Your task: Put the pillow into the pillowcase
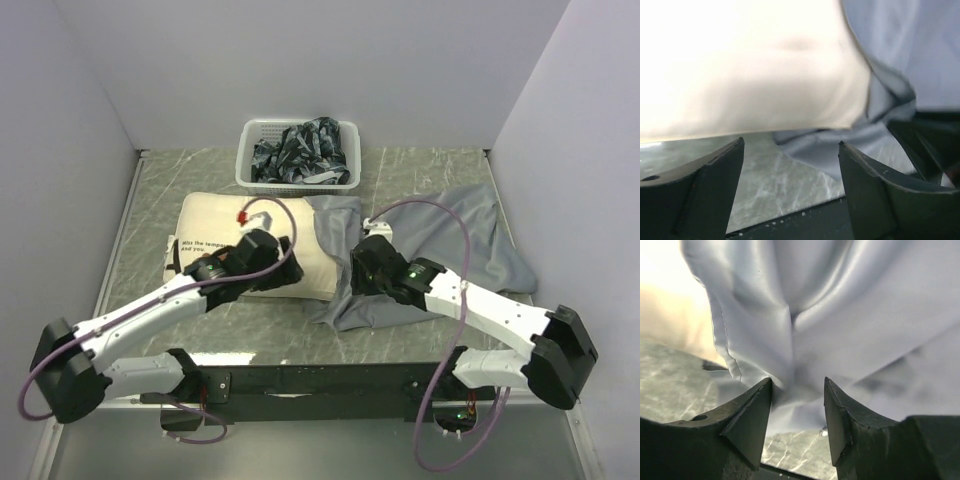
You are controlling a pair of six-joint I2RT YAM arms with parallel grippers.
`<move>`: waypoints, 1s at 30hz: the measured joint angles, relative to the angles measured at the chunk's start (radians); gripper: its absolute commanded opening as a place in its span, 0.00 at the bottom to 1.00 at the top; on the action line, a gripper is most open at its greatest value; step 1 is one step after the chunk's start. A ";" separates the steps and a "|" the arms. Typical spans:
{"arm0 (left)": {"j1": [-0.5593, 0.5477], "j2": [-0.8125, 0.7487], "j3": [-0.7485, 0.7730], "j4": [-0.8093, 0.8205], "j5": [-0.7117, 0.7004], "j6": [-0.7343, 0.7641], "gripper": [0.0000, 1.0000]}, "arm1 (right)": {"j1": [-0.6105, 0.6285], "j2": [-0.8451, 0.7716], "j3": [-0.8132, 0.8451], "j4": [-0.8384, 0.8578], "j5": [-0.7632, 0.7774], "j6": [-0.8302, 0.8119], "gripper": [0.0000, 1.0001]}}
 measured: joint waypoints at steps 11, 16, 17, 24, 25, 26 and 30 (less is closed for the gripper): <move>0.403 -0.164 0.017 -0.190 -0.275 -0.016 0.99 | 0.159 -0.035 0.286 -0.100 0.070 0.006 0.56; 0.686 -0.110 0.060 -0.166 -0.287 0.056 0.99 | 0.152 0.162 0.413 -0.137 0.135 -0.027 0.60; 0.721 -0.095 0.064 -0.151 -0.284 0.073 0.99 | 0.147 0.199 0.436 -0.145 0.141 -0.040 0.61; 0.802 0.053 0.063 -0.051 -0.196 0.174 0.99 | 0.098 0.515 0.705 -0.199 0.186 -0.152 0.62; 0.803 0.068 0.055 -0.035 -0.177 0.177 0.99 | 0.087 0.553 0.738 -0.200 0.195 -0.161 0.63; 0.803 0.076 0.046 -0.025 -0.162 0.179 0.99 | 0.078 0.579 0.756 -0.199 0.202 -0.169 0.63; 0.803 0.105 0.009 0.002 -0.122 0.180 0.99 | 0.018 0.677 0.805 -0.215 0.225 -0.198 0.60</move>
